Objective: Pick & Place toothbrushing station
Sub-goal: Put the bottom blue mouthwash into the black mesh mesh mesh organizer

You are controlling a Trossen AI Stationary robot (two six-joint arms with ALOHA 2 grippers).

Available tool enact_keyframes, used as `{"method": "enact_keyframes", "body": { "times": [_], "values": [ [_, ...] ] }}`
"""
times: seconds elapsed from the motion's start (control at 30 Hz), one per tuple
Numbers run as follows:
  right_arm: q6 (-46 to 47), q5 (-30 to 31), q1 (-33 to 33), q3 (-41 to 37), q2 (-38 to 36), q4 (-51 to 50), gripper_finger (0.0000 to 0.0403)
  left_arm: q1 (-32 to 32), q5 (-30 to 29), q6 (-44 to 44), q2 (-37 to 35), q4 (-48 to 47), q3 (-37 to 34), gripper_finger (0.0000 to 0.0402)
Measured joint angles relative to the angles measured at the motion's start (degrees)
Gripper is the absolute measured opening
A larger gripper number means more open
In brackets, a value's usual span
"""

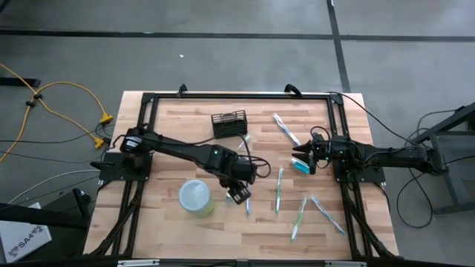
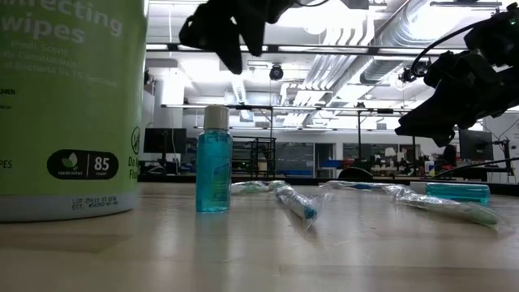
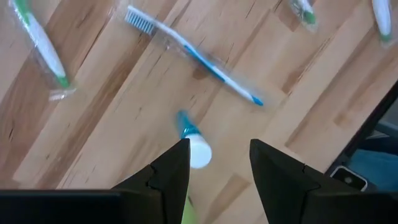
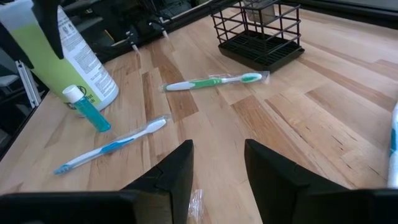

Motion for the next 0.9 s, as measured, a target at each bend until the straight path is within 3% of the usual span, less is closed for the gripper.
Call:
{"method": "enact_keyframes", "body": {
  "times": [0.27,0.9],
  "values": [
    [0.0,0.0,0.0,0.0,0.0,0.0,0.0135,-2.3,-3.5,-2.2,1.5,-3.3,2.8,0.0161],
    [0.0,0.0,0.0,0.0,0.0,0.0,0.0135,-2.3,-2.8,-3.2,4.0,-6.9,2.7,0.0161]
  ]
}}
